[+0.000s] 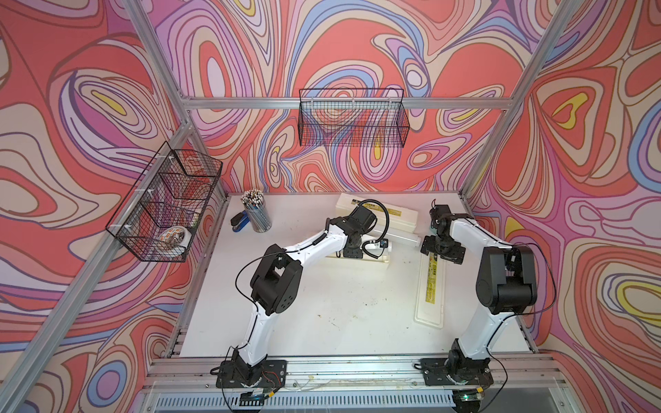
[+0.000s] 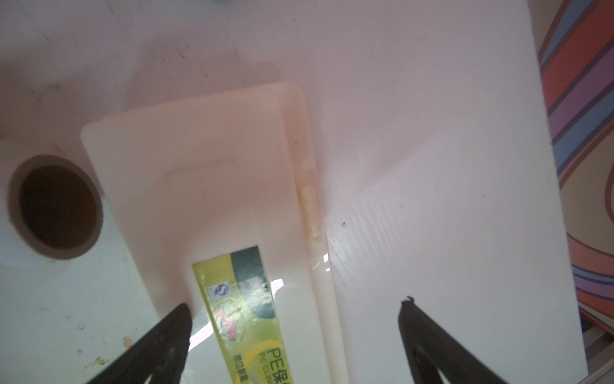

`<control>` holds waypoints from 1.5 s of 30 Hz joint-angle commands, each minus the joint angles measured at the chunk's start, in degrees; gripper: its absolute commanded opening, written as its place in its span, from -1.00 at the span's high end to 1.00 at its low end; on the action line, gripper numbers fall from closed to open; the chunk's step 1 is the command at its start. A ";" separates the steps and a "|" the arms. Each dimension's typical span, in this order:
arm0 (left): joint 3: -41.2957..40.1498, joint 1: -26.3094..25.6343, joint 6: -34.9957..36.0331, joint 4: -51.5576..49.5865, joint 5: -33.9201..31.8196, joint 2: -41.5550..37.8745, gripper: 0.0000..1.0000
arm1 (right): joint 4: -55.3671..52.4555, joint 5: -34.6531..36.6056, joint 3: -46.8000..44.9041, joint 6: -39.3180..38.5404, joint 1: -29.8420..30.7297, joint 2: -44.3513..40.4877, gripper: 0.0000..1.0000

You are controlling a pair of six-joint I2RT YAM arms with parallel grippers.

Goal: Put plastic wrap rolls into dispensers
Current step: Place the plastic wrap into the plastic wrap cutting box.

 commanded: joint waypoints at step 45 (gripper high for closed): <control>-5.47 -2.78 1.74 2.97 -1.77 -1.96 -0.26 | 2.99 -5.36 -6.46 5.62 -0.71 -2.47 -0.96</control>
